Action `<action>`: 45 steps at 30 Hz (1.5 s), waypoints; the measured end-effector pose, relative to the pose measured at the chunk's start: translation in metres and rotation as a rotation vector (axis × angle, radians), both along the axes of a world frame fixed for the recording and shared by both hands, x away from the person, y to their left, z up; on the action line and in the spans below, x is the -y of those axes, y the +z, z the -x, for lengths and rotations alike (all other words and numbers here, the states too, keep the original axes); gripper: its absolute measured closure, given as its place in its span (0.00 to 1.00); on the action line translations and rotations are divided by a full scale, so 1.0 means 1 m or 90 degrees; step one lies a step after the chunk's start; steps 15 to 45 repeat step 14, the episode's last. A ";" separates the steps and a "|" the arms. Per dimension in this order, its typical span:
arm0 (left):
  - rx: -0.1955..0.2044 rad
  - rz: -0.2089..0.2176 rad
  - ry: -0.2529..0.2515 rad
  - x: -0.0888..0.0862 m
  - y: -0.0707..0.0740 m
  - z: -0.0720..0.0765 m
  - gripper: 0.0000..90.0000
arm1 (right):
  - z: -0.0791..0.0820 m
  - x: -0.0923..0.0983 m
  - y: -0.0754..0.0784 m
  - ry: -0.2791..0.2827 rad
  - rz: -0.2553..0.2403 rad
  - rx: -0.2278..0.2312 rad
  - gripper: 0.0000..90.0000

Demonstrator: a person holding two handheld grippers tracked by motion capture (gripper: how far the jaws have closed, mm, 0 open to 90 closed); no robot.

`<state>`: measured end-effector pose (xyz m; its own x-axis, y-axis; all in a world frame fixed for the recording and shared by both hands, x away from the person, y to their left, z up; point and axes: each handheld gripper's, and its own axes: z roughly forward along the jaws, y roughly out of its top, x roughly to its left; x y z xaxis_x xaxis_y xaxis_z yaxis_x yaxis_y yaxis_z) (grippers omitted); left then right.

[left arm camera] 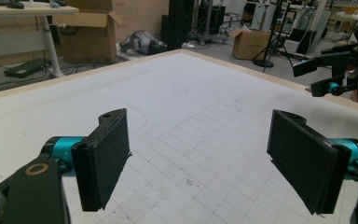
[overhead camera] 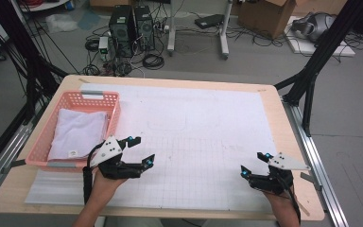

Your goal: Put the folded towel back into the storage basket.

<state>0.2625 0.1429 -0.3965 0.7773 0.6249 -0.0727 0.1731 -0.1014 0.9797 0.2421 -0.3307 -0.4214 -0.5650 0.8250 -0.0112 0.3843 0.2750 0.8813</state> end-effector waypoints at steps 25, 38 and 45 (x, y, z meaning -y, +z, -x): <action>-0.004 -0.008 0.001 0.004 -0.004 -0.001 0.24 | -0.002 -0.001 -0.001 0.003 0.001 -0.002 0.20; -0.004 -0.008 0.001 0.004 -0.004 -0.001 0.24 | -0.002 -0.001 -0.001 0.003 0.001 -0.002 0.20; -0.004 -0.008 0.001 0.004 -0.004 -0.001 0.24 | -0.002 -0.001 -0.001 0.003 0.001 -0.002 0.20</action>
